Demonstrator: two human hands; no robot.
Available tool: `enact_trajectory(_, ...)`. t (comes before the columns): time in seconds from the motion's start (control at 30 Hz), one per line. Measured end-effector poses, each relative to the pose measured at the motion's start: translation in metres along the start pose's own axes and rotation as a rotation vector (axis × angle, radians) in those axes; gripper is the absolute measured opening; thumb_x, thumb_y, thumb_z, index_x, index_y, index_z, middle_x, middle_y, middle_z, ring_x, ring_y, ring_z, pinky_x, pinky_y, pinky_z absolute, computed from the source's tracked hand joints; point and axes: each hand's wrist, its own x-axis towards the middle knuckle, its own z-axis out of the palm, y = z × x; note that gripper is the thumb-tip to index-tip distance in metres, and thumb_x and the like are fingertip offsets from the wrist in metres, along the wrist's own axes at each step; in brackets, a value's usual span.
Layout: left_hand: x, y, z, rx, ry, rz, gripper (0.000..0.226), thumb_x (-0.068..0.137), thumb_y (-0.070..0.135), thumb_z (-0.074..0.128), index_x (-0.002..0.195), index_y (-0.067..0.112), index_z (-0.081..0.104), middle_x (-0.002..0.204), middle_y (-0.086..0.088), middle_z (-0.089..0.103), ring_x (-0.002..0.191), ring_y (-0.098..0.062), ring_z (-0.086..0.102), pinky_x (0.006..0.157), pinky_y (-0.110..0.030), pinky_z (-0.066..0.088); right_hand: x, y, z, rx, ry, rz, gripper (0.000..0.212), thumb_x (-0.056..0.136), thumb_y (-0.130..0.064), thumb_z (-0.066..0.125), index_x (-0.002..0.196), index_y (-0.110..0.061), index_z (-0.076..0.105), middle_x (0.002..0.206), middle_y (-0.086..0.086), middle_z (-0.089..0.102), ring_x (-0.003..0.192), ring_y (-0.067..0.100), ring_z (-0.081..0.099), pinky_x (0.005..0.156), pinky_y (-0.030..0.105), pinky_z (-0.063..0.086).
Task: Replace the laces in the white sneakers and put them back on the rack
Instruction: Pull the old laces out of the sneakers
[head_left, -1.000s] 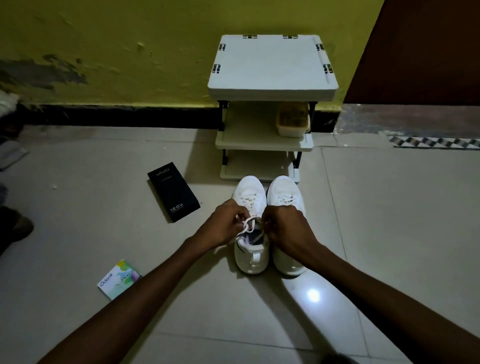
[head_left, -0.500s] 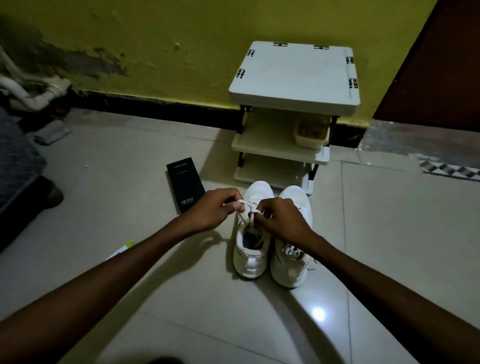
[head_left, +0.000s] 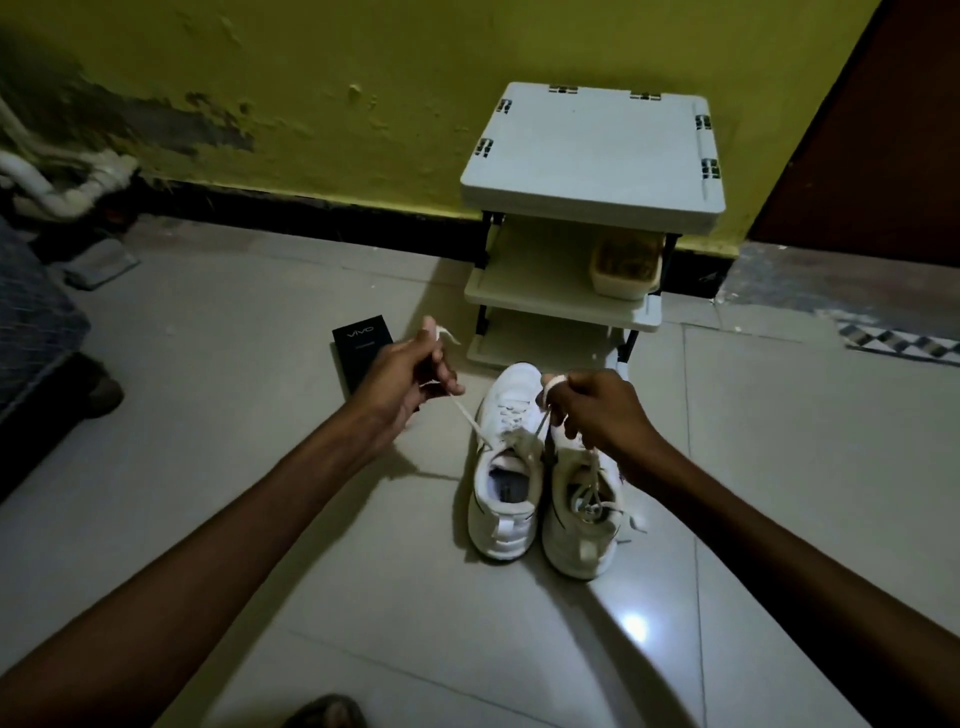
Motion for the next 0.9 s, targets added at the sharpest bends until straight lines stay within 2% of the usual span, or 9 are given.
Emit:
enact_trajectory(0.1, -0.003, 0.003, 0.002, -0.053, 0.021, -0.078, 0.041, 0.102, 0.039, 0.043, 0.069, 0.015, 0.049, 0.051, 0.001, 0.04, 0.043, -0.014, 0.039, 0.052, -0.029, 0.045, 0.003, -0.016, -0.002, 0.098, 0.012, 0.013, 0.028, 0.092, -0.024, 0.054, 0.075, -0.01, 0.071, 0.06, 0.001, 0.064, 0.05, 0.01, 0.053, 0.044, 0.021, 0.036)
enact_trajectory(0.2, 0.003, -0.01, -0.004, 0.356, 0.148, -0.118, 0.025, 0.1, 0.03, 0.052, 0.082, 0.014, 0.057, 0.063, -0.006, 0.051, 0.046, -0.013, 0.044, 0.053, -0.027, 0.04, 0.01, -0.025, -0.001, 0.146, 0.039, 0.014, 0.029, 0.095, -0.027, 0.052, 0.081, -0.011, 0.071, 0.065, 0.0, 0.066, 0.054, 0.009, 0.055, 0.046, 0.021, 0.038)
enact_trajectory(0.27, 0.008, -0.021, -0.007, 0.802, 0.165, -0.166, 0.025, 0.093, 0.035, 0.06, 0.106, 0.013, 0.057, 0.104, -0.016, 0.06, 0.083, -0.023, 0.06, 0.071, -0.032, 0.048, 0.016, -0.023, 0.002, 0.173, 0.069, 0.025, 0.026, 0.098, -0.027, 0.051, 0.09, -0.011, 0.07, 0.072, 0.003, 0.069, 0.057, 0.009, 0.059, 0.047, 0.02, 0.043)
enact_trajectory(0.33, 0.007, -0.032, -0.004, 1.184, 0.222, -0.117, 0.062, 0.089, 0.041, 0.065, 0.138, 0.011, 0.041, 0.141, -0.016, 0.037, 0.127, -0.032, 0.041, 0.1, -0.04, 0.041, 0.024, -0.015, 0.007, 0.112, 0.089, 0.045, 0.018, 0.097, -0.022, 0.05, 0.099, -0.011, 0.065, 0.082, 0.007, 0.07, 0.066, 0.014, 0.065, 0.052, 0.024, 0.049)
enact_trajectory(0.37, 0.003, -0.034, -0.001, 1.262, 0.251, -0.037, 0.072, 0.088, 0.041, 0.066, 0.144, 0.01, 0.033, 0.146, -0.015, 0.028, 0.133, -0.033, 0.032, 0.105, -0.041, 0.036, 0.029, -0.007, 0.011, 0.005, 0.095, 0.045, 0.015, 0.095, -0.021, 0.051, 0.098, -0.012, 0.063, 0.085, 0.007, 0.069, 0.072, 0.018, 0.067, 0.057, 0.029, 0.053)
enact_trajectory(0.47, 0.005, -0.044, 0.006, 1.298, 0.082, 0.074, 0.064, 0.088, 0.044, 0.065, 0.138, 0.014, 0.041, 0.137, -0.01, 0.036, 0.125, -0.03, 0.042, 0.1, -0.039, 0.041, 0.03, 0.014, 0.018, -0.416, 0.096, 0.026, 0.016, 0.086, -0.023, 0.057, 0.097, -0.014, 0.067, 0.092, 0.006, 0.068, 0.087, 0.024, 0.065, 0.072, 0.03, 0.05)
enact_trajectory(0.6, 0.003, -0.067, 0.024, 1.323, -0.219, -0.091, 0.062, 0.086, 0.051, 0.062, 0.136, 0.022, 0.041, 0.129, -0.006, 0.046, 0.117, -0.029, 0.053, 0.093, -0.038, 0.046, 0.004, 0.035, 0.032, -0.779, -0.064, 0.02, 0.034, 0.087, -0.039, 0.059, 0.114, -0.019, 0.063, 0.115, 0.009, 0.061, 0.108, 0.03, 0.056, 0.081, 0.035, 0.046)
enact_trajectory(0.73, -0.001, -0.083, 0.032, 1.362, -0.184, 0.004, 0.055, 0.091, 0.041, 0.057, 0.138, 0.02, 0.037, 0.128, -0.008, 0.043, 0.114, -0.032, 0.052, 0.088, -0.037, 0.045, -0.017, 0.051, 0.051, -0.98, -0.181, 0.096, 0.062, 0.088, -0.057, 0.052, 0.141, -0.028, 0.038, 0.148, 0.007, 0.032, 0.138, 0.034, 0.025, 0.103, 0.053, 0.036)
enact_trajectory(0.9, -0.007, -0.092, 0.027, 1.338, -0.132, 0.069, 0.048, 0.095, 0.034, 0.051, 0.139, 0.022, 0.035, 0.129, -0.009, 0.041, 0.11, -0.033, 0.054, 0.089, -0.039, 0.045, -0.028, 0.069, 0.052, -0.893, -0.109, 0.079, 0.068, 0.087, -0.07, 0.016, 0.14, -0.036, 0.043, 0.161, -0.001, 0.017, 0.148, 0.026, 0.009, 0.111, 0.052, 0.028)
